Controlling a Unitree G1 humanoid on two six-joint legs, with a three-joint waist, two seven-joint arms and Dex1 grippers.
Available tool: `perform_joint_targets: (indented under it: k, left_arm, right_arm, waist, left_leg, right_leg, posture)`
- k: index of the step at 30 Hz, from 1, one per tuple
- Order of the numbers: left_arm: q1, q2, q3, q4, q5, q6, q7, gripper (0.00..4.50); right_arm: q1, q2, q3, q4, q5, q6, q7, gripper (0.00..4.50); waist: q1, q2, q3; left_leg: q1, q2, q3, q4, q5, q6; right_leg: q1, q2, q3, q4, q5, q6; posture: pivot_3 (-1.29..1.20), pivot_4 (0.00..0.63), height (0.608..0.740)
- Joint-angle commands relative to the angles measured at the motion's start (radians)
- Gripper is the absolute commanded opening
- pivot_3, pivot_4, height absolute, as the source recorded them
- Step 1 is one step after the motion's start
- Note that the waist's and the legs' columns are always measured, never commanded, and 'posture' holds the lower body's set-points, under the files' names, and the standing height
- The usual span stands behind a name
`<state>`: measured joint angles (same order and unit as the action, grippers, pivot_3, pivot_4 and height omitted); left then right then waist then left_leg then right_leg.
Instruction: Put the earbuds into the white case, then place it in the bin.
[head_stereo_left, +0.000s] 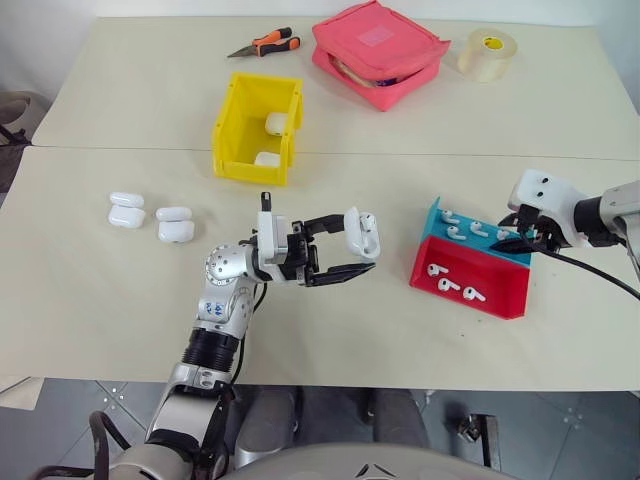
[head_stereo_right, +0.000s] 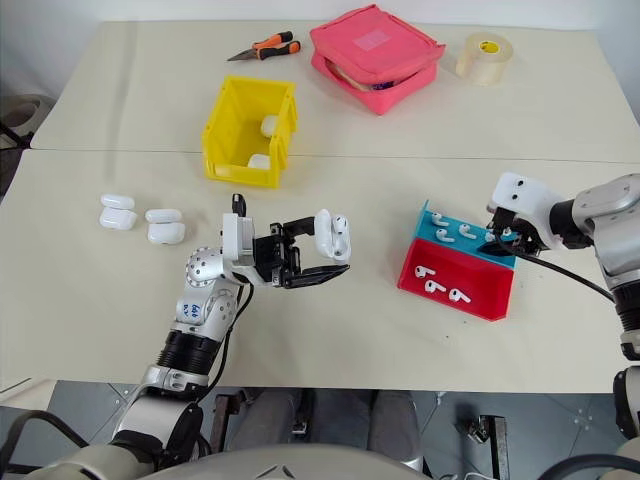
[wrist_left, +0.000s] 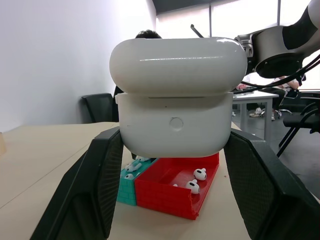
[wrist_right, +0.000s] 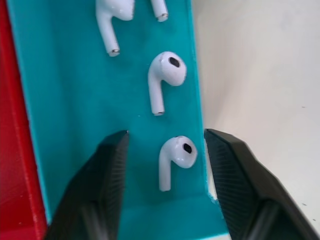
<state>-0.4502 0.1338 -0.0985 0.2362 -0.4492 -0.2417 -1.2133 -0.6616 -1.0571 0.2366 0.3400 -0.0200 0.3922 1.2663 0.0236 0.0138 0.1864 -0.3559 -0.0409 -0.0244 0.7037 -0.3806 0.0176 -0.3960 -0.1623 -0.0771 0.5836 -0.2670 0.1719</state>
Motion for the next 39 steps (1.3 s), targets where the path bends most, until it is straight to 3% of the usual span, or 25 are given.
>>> perform_joint_targets:
  k: [1, 2, 11, 16, 19, 22, 32, 39]
  left_arm:
    - [0.004, -0.002, -0.003, -0.041, -0.008, -0.016, 0.002, 2.71]
    - [0.004, -0.003, -0.004, -0.041, -0.008, -0.016, 0.001, 2.71]
    - [0.0, -0.003, -0.004, -0.036, -0.008, -0.015, -0.002, 2.71]
    - [0.0, -0.001, -0.006, -0.038, -0.007, -0.012, -0.003, 2.71]
    - [0.003, 0.001, -0.006, -0.041, -0.008, -0.01, -0.003, 2.71]
    - [0.006, 0.001, -0.008, -0.044, -0.009, -0.007, -0.003, 2.71]
    - [0.004, -0.006, -0.016, -0.039, -0.011, -0.004, -0.005, 2.71]
    - [-0.003, -0.006, -0.017, -0.035, -0.013, -0.004, -0.004, 2.71]
  right_arm:
    - [0.018, -0.005, 0.004, 0.019, -0.035, 0.002, -0.002, 0.9]
    - [0.019, -0.006, 0.004, 0.019, -0.036, 0.003, -0.002, 0.62]
    - [0.03, -0.011, -0.011, 0.003, -0.042, 0.012, 0.001, 0.62]
    - [0.035, -0.014, -0.054, -0.061, 0.011, 0.14, 0.019, 0.62]
    - [0.048, -0.024, -0.072, -0.099, 0.021, 0.173, 0.019, 1.21]
    - [0.056, -0.039, -0.083, -0.117, 0.02, 0.189, 0.015, 2.2]
    - [0.044, 0.024, -0.117, -0.192, 0.076, 0.316, -0.058, 2.2]
    - [0.01, 0.088, -0.083, -0.184, 0.044, 0.257, -0.116, 2.2]
  waist:
    - [0.0, 0.0, 0.0]
    - [0.0, 0.0, 0.0]
    - [0.001, 0.0, 0.0]
    - [0.001, 0.0, 0.0]
    - [0.0, 0.0, 0.0]
    - [0.001, 0.0, 0.0]
    - [0.0, 0.0, 0.0]
    - [0.0, 0.0, 0.0]
  left_leg:
    - [0.0, 0.0, 0.0, 0.0, 0.0, 0.0]
    - [0.0, 0.0, 0.0, 0.0, 0.0, 0.0]
    - [0.0, 0.0, 0.0, 0.0, 0.0, 0.0]
    - [0.0, 0.0, 0.0, 0.0, 0.0, 0.0]
    - [0.0, 0.0, 0.0, 0.0, 0.0, 0.0]
    - [0.0, 0.0, 0.0, 0.0, 0.0, 0.0]
    - [-0.001, 0.0, 0.0, 0.0, 0.0, 0.0]
    - [-0.001, 0.0, 0.0, 0.0, 0.0, 0.0]
  right_leg:
    - [0.0, 0.0, 0.0, 0.0, 0.0, 0.0]
    - [0.0, 0.0, 0.0, 0.0, 0.0, 0.0]
    - [0.0, 0.0, 0.0, 0.0, 0.0, 0.0]
    - [0.0, 0.0, 0.0, 0.0, 0.0, 0.0]
    - [0.0, 0.0, 0.0, 0.0, 0.0, 0.0]
    - [0.0, 0.0, 0.0, 0.0, 0.0, 0.0]
    - [-0.001, 0.0, 0.0, 0.0, 0.0, 0.0]
    - [-0.001, 0.0, 0.0, 0.0, 0.0, 0.0]
  posture:
    - [0.0, 0.15, 0.74]
    - [0.0, 0.15, 0.74]
    - [0.0, 0.15, 0.74]
    - [0.0, 0.15, 0.74]
    - [0.0, 0.15, 0.74]
    - [0.0, 0.15, 0.74]
    - [0.0, 0.15, 0.74]
    - [0.0, 0.15, 0.74]
